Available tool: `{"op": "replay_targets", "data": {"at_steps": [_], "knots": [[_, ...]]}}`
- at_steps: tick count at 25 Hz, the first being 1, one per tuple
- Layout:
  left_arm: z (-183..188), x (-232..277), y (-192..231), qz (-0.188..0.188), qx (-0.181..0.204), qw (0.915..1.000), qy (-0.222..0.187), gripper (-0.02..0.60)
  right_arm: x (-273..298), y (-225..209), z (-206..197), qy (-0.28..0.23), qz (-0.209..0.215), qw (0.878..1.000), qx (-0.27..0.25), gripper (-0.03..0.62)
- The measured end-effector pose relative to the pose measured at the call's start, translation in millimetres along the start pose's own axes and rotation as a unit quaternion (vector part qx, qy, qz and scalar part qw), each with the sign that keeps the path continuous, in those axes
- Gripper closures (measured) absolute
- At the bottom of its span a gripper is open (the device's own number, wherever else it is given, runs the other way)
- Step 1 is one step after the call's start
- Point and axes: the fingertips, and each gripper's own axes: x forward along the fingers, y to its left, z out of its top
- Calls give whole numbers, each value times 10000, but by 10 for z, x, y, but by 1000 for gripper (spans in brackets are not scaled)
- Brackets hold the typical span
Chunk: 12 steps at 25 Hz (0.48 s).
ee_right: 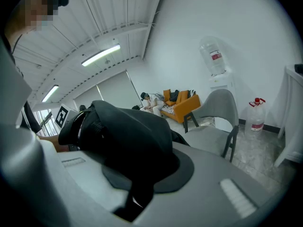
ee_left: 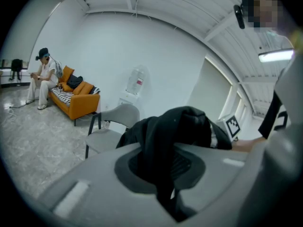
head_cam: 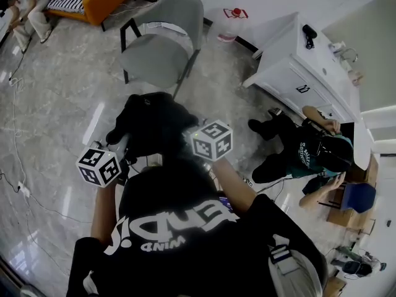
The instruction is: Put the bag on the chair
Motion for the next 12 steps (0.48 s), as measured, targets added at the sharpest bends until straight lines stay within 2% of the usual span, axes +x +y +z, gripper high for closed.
{"op": "replay_targets", "data": {"at_steps": [12], "knots": [[794, 890, 768, 21, -89, 9999, 80, 549, 704, -875, 826, 97, 74, 9999, 74, 560]]}}
